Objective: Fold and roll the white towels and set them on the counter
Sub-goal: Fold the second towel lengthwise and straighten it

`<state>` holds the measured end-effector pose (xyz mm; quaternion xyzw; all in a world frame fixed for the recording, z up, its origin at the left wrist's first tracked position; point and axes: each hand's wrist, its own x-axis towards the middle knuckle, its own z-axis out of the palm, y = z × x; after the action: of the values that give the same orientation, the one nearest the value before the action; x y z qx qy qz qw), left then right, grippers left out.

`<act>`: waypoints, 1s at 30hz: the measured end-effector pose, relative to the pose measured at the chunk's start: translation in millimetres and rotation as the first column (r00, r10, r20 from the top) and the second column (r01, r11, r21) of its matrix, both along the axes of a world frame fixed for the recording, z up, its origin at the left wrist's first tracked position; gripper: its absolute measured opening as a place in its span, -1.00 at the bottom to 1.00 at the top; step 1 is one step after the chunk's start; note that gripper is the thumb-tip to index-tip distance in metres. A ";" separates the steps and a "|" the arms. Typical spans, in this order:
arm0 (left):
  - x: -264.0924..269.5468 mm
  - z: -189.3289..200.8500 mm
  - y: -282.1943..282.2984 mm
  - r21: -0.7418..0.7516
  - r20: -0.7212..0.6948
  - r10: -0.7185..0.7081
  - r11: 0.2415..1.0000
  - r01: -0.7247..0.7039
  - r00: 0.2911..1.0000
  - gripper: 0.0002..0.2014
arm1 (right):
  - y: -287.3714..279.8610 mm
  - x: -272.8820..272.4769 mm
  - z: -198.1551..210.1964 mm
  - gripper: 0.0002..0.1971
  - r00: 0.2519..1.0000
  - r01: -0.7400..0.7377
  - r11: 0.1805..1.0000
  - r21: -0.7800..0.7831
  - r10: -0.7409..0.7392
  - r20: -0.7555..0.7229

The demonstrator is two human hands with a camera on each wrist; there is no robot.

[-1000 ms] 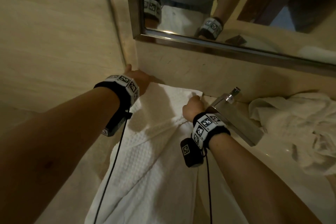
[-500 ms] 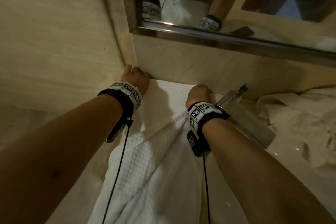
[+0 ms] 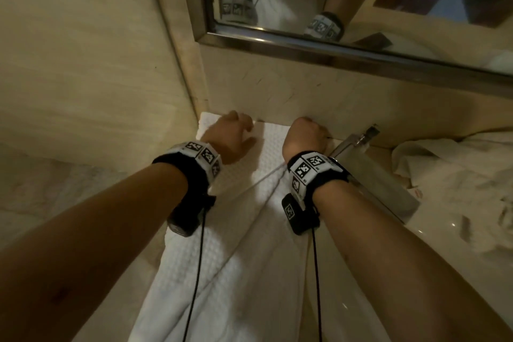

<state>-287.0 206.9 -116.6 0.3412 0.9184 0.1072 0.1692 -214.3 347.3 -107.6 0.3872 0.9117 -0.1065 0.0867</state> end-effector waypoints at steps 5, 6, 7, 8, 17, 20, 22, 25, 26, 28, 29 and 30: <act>15.4 -5.7 -9.6 -0.068 0.054 -0.026 0.997 0.030 0.998 -0.44 | -5.5 3.5 -12.1 -0.68 0.998 -0.001 0.999 0.040 0.003 -0.058; 17.2 -5.2 -15.0 -0.039 0.073 -0.025 0.999 0.028 0.997 -0.45 | -7.5 4.9 -18.0 -0.68 0.996 -0.001 0.999 0.054 0.006 -0.091; 19.7 -3.4 -21.2 0.004 0.082 -0.015 1.000 0.015 0.997 -0.48 | -10.1 6.8 -21.3 -0.66 0.993 0.003 0.997 0.072 0.006 -0.122; 23.0 -0.8 -28.5 0.051 0.063 0.016 0.999 -0.019 0.998 -0.54 | -12.6 9.4 -23.5 -0.65 0.987 0.008 0.996 0.094 0.007 -0.158; 68.7 12.4 -79.0 -0.122 0.147 0.179 0.979 -0.162 0.973 -0.82 | -88.2 34.1 17.2 -0.43 0.929 -0.342 0.929 -0.144 0.312 -0.197; 79.6 14.4 -90.7 -0.109 0.161 0.205 0.976 -0.189 0.965 -0.84 | -123.3 60.8 5.3 -0.43 0.886 -0.435 0.794 -0.426 0.463 -0.042; 90.5 17.4 -105.2 -0.172 0.131 0.245 0.960 -0.221 0.961 -0.66 | -131.5 78.2 -8.8 -0.43 0.897 -0.398 0.796 -0.455 0.441 -0.014; 112.0 19.7 -132.3 -0.250 0.117 0.321 0.925 -0.285 0.940 -0.41 | -137.3 93.7 -10.8 -0.26 0.950 -0.304 0.800 -0.518 0.296 -0.100; 119.8 17.3 -140.9 -0.267 0.152 0.341 0.918 -0.294 0.928 -0.33 | -138.3 97.8 -8.4 -0.20 0.951 -0.299 0.795 -0.528 0.295 -0.095; 133.5 11.2 -154.2 -0.276 0.278 0.392 0.907 -0.318 0.877 -0.18 | -138.2 105.0 -0.9 -0.12 0.945 -0.306 0.773 -0.555 0.319 -0.075; 137.5 7.5 -158.3 -0.262 0.329 0.404 0.907 -0.329 0.853 -0.16 | -137.4 107.3 -1.2 -0.11 0.940 -0.315 0.769 -0.556 0.332 -0.072; 141.2 6.3 -161.8 -0.241 0.347 0.406 0.910 -0.338 0.845 -0.19 | -137.4 110.6 -1.4 -0.10 0.935 -0.326 0.768 -0.552 0.348 -0.068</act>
<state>-145.8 45.1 -110.3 0.1119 0.9205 0.1247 0.3530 -103.7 209.9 -109.0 0.1773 0.8939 -0.3414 0.2302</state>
